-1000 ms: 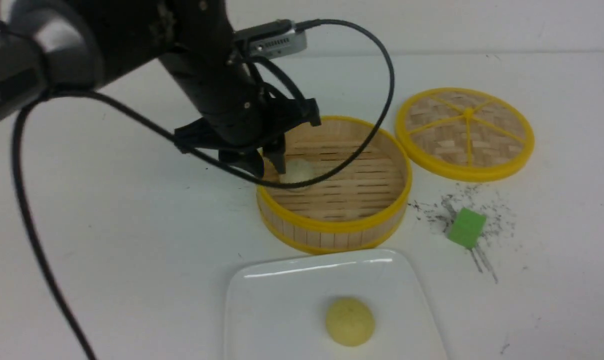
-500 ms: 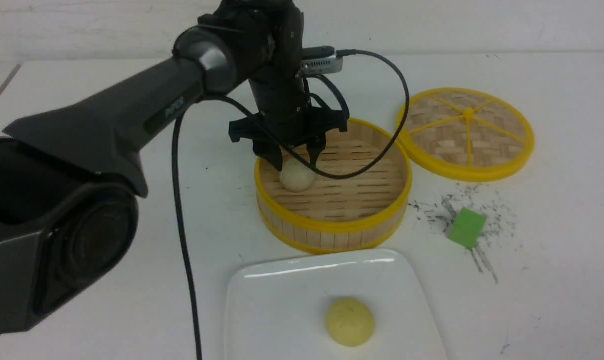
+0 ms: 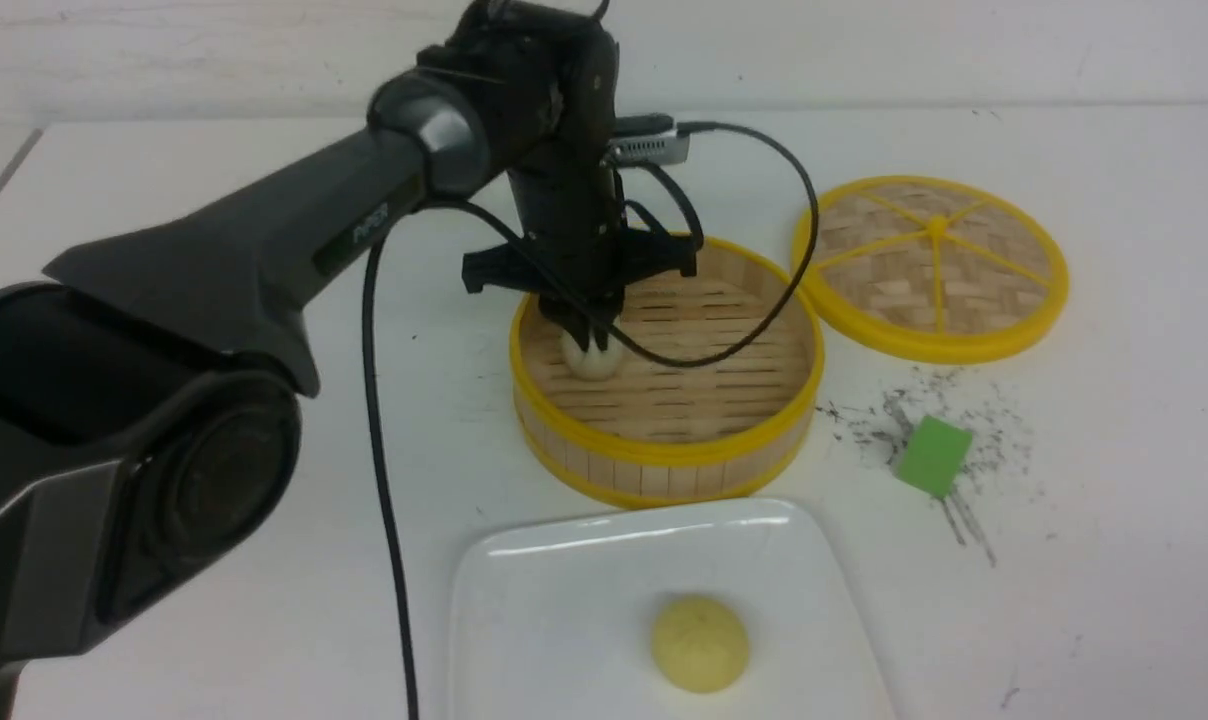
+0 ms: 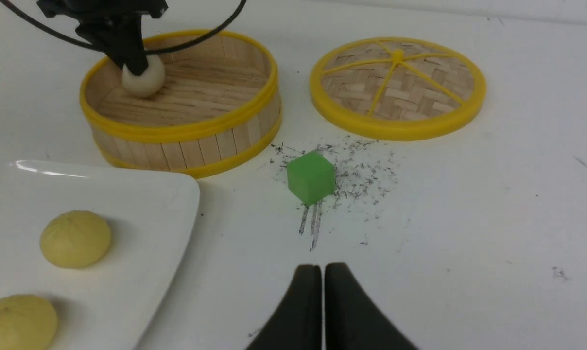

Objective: Put the steamed buns into the plate on the white tablecloth.
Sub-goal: 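Carry the bun from the bamboo steamer to the plate with the left gripper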

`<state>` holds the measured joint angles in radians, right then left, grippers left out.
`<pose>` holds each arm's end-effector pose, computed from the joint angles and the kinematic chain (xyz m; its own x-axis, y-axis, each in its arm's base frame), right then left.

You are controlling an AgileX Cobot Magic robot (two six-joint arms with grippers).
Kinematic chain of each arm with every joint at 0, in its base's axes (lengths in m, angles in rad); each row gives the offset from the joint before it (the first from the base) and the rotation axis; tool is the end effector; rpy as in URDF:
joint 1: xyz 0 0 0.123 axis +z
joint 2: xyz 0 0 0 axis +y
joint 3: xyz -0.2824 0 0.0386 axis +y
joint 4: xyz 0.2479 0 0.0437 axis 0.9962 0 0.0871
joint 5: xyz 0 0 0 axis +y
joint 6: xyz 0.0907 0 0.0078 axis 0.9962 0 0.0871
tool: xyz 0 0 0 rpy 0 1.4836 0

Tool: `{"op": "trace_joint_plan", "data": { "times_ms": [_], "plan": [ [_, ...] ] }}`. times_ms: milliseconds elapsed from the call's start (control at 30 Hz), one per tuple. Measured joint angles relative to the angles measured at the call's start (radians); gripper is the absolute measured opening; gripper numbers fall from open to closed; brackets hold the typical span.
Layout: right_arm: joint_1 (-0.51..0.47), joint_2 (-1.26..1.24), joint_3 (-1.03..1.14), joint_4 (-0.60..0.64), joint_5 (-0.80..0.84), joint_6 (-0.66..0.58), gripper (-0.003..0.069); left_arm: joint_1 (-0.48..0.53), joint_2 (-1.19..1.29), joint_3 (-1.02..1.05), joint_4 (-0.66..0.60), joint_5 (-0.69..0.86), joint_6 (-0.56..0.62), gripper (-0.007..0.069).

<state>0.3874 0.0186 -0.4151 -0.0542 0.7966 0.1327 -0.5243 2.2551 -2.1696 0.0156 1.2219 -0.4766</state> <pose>0.0168 0.0030 0.2748 -0.3156 -0.0266 -0.9485 -0.3149 0.9459 0.0782 0.4251 -0.2443 0.2543 -0.9497 0.0248 -0.3123 0.0730 0.9869 -0.1437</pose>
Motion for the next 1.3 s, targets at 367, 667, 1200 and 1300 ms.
{"op": "trace_joint_plan", "data": {
  "times_ms": [367, 667, 1200, 1300],
  "plan": [
    [0.0, 0.0, 0.001, -0.001, 0.0, 0.0, 0.0041, -0.004, -0.338, 0.03, -0.112, 0.015, 0.134, 0.0027],
    [0.0, 0.0, 0.001, -0.004, 0.0, 0.0, 0.0045, -0.162, -0.587, 0.705, -0.086, 0.014, 0.148, 0.0034],
    [0.0, 0.0, 0.001, -0.004, 0.0, 0.001, 0.0066, -0.29, -0.543, 0.992, 0.044, -0.306, -0.039, 0.0242],
    [0.0, 0.0, 0.001, -0.004, 0.0, 0.001, 0.0069, -0.29, -0.528, 0.989, 0.055, -0.318, -0.022, 0.0349]
  ]
}}
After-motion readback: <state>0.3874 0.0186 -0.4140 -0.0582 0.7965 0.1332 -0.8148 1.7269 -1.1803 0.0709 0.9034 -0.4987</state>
